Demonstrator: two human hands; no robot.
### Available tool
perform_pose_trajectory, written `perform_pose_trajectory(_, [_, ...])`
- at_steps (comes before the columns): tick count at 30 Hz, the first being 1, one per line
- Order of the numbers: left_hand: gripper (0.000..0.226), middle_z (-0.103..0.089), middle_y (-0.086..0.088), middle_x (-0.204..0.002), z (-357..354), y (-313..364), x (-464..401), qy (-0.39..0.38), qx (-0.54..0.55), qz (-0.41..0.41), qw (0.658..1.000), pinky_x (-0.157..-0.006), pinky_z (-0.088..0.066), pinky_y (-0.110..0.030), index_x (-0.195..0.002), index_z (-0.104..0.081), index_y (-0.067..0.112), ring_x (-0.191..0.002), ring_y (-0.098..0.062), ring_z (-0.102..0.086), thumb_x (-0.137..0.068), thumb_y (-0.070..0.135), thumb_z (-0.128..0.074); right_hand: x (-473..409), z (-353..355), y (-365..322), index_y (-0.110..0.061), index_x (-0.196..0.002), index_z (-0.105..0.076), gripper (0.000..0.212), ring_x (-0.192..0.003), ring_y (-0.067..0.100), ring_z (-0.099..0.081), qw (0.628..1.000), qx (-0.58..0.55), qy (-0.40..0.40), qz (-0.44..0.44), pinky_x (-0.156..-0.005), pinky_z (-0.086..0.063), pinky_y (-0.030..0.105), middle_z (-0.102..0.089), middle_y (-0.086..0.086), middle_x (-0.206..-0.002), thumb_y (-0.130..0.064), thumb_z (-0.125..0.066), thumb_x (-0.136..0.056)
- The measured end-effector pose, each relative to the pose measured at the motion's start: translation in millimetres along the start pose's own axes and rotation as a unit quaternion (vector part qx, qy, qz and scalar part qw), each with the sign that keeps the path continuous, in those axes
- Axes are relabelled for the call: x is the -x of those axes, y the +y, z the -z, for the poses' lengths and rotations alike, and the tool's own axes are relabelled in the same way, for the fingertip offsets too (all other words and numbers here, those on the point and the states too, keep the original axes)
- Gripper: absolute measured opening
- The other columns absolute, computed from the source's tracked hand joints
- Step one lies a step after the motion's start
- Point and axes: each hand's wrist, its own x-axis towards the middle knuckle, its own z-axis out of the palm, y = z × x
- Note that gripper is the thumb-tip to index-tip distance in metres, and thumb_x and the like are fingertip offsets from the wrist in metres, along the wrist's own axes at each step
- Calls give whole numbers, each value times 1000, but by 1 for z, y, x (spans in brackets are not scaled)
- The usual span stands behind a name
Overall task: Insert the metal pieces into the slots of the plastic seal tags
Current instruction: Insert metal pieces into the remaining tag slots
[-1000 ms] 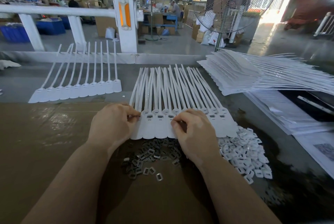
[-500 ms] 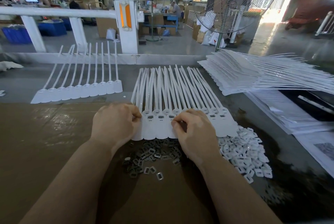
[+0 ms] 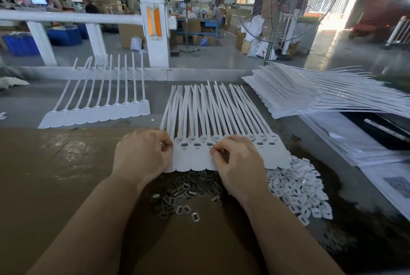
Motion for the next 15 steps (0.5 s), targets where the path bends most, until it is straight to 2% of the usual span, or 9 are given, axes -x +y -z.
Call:
perform_pose_trajectory(3, [13, -56, 15, -75, 2, 2, 1, -5, -5, -4, 1000, -65, -43, -23, -91, -71, 34, -75, -13, -55, -87, 30, -59, 1, 1, 0, -11, -84, -69, 10, -87, 16, -53, 1000, 3, 3, 0, -80, -40, 23, -65, 0, -85, -17, -63, -86])
perform_pose_trajectory(7, [17, -64, 15, -86, 7, 3, -1, -25, -23, -16, 999, -62, -41, -22, -97, -71, 34, -71, -9, -52, -89, 32, -56, -1, 7, -1, -13, -87, -70, 12, -88, 14, -54, 1000, 10, -16, -1, -79, -40, 22, -66, -2, -87, -20, -60, -87])
perform_pose_trajectory(11, [22, -65, 14, -103, 14, 7, -4, -78, -34, -16, 996, -73, -48, -24, -106, -69, 33, -83, -11, -58, -93, 32, -50, -5, 19, -1, -16, -91, -70, 16, -84, 13, -57, 998, 4, -63, 1, -76, -45, 25, -67, -3, -86, -20, -55, -90])
perform_pose_trajectory(15, [24, -67, 11, -108, 21, 14, -1, -73, -15, -17, 997, -80, -51, -29, -111, -67, 32, -87, -13, -60, -93, 29, -52, -6, 31, 6, -14, -93, -70, 17, -87, 16, -59, 998, -1, -56, -8, -82, -48, 35, -68, -1, -90, -18, -54, -91])
